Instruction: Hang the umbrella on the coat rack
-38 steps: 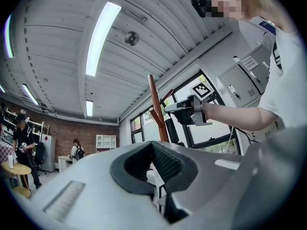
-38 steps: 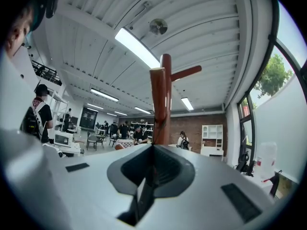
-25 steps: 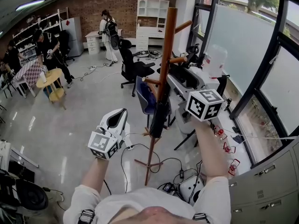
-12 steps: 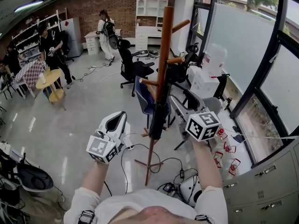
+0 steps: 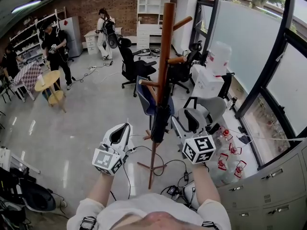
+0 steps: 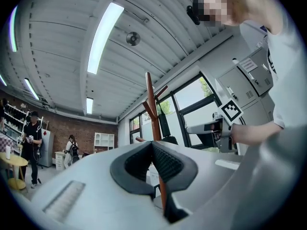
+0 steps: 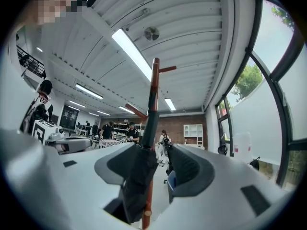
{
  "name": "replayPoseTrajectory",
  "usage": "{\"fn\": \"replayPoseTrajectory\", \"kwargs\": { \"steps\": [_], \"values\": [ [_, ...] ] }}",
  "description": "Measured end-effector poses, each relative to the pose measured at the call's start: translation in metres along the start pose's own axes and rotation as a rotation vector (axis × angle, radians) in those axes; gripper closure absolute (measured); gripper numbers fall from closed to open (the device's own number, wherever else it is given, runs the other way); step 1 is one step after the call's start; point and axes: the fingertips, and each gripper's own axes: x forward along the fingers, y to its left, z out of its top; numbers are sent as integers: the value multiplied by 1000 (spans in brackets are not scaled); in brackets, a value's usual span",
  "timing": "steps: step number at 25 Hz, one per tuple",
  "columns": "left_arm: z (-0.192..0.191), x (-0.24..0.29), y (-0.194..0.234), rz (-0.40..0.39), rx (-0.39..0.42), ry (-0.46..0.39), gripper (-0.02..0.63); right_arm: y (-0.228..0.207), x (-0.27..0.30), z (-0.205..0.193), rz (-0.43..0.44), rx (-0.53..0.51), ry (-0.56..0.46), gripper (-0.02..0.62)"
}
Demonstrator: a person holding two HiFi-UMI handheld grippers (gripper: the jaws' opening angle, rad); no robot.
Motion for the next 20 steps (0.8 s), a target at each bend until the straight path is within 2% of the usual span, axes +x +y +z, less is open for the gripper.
{"fn": "replayPoseTrajectory", "kwargs": {
  "steps": [4,7,12,17,20],
  "values": [
    [-23,-8,-5,18,-35,22,597,9,-9,-29,-1,11,34,402],
    [-42,-14,-6,29,-50,55,597,14,-14,-51,-18,16,62,482],
    [-66,-30,-9,56,-91,89,597,20,-23,-84,-23,72,91,579],
    [-84,-42,-15,75,-122,116,597,32,-28,-104,-1,132,107,586],
    [-94,-45,-18,67,-113,131,597,36,-31,-113,-6,148,115,588]
  ]
}}
